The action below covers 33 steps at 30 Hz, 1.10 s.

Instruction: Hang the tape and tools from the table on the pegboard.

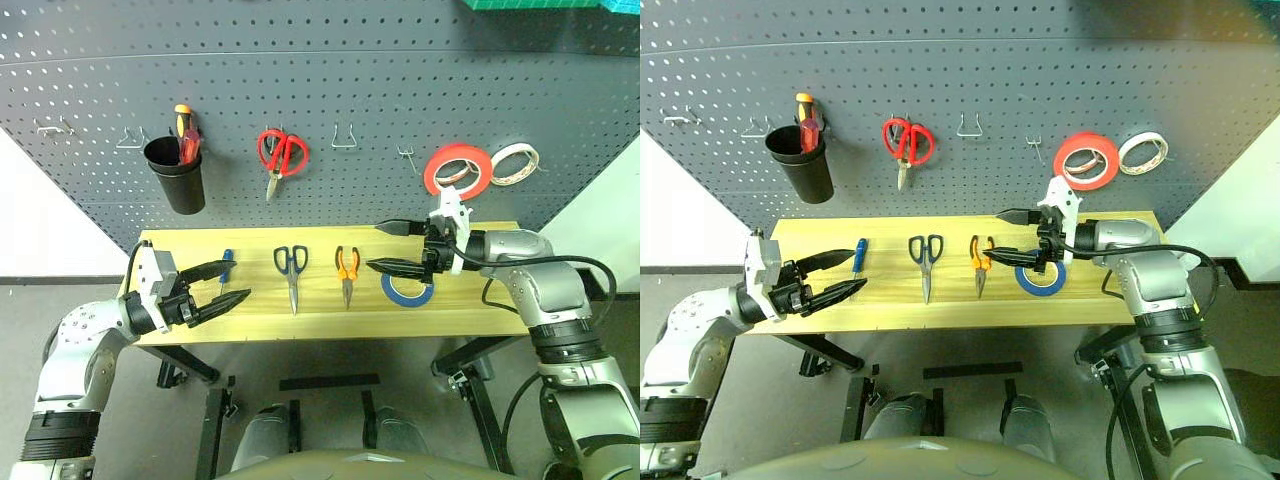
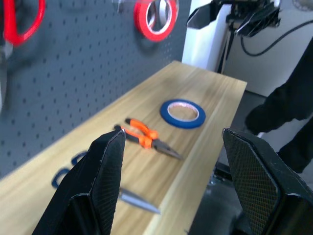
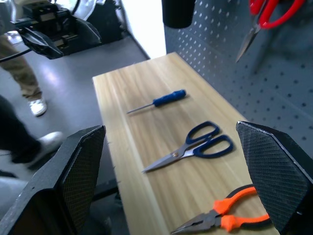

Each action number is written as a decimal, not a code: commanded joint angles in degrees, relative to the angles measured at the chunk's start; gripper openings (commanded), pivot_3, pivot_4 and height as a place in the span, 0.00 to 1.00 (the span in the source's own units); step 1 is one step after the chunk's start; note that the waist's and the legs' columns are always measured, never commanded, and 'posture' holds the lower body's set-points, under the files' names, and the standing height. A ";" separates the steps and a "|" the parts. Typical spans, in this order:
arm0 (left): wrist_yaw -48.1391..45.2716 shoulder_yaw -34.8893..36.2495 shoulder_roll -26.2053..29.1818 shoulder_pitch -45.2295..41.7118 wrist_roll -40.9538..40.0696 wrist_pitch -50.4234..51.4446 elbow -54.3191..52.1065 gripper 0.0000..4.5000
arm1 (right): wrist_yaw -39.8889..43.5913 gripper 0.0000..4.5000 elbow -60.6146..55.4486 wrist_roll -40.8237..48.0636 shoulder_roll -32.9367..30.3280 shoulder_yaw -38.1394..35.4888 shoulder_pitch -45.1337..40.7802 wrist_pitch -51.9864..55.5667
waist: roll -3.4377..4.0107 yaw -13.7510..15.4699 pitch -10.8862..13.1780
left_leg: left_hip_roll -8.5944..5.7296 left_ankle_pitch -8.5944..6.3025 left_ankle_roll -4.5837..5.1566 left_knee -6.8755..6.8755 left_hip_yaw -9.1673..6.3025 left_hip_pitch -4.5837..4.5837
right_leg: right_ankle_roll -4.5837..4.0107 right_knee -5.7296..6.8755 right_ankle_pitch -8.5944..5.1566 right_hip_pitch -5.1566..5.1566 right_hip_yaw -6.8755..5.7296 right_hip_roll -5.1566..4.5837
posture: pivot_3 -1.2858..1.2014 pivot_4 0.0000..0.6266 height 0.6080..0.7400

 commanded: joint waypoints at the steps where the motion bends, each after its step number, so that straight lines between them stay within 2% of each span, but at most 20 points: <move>1: 0.69 0.24 -0.58 0.58 -0.26 -0.60 -2.25 0.74 | 0.32 1.00 -0.50 0.39 -0.53 -0.90 -1.03 -0.40 | 0.01 0.00 0.04 | 0.00 0.00 0.00 0.00 0.00 -0.03 | 0.00 0.00 0.00 -0.02 0.00 0.00 | 0.54 0.21 0.99; 7: 1.48 -0.72 -1.61 1.52 -0.29 0.39 -4.54 0.74 | -1.17 1.00 -0.33 0.09 0.75 -0.82 -0.70 -0.09 | 0.00 -0.03 0.22 | -0.01 0.00 0.00 0.00 0.01 -0.11 | 0.00 -0.02 0.00 -0.08 0.00 0.00 | 0.54 0.21 0.99; 16: 3.91 -3.91 -2.27 -0.65 1.36 2.50 -6.29 0.74 | -3.06 1.00 0.67 -5.84 -2.59 2.02 1.44 -0.24 | 0.00 -0.12 0.22 | -0.06 0.01 -0.01 0.01 0.03 -0.23 | 0.01 -0.03 0.00 -0.16 0.00 -0.02 | 0.52 0.17 0.99; 21: 5.42 -6.95 -3.70 -3.82 3.38 2.88 -5.14 0.74 | -4.70 1.00 1.32 -8.66 -4.49 1.60 3.10 -1.74 | -0.04 -0.39 0.33 | -0.05 0.01 -0.01 0.02 0.03 -0.26 | 0.01 -0.03 0.00 -0.20 -0.01 -0.02 | 0.51 0.24 0.99; 25: 5.42 -9.18 -4.38 -7.59 6.36 0.95 -1.52 0.74 | -7.29 1.00 0.60 -11.03 -5.28 2.63 3.57 -0.09 | -0.10 -0.67 1.36 | -0.03 0.01 -0.01 0.06 0.00 -0.26 | 0.00 0.00 0.01 -0.20 -0.01 -0.02 | 0.50 0.30 0.99; 33: 4.83 -11.50 -6.14 -14.42 10.59 -4.30 6.25 0.74 | -10.18 1.00 5.13 -20.50 -6.33 9.66 0.71 2.46 | -0.08 -1.77 4.10 | -0.02 0.02 0.00 0.16 -0.01 -0.54 | -0.01 0.04 0.02 -0.46 0.00 -0.03 | 0.50 0.41 0.99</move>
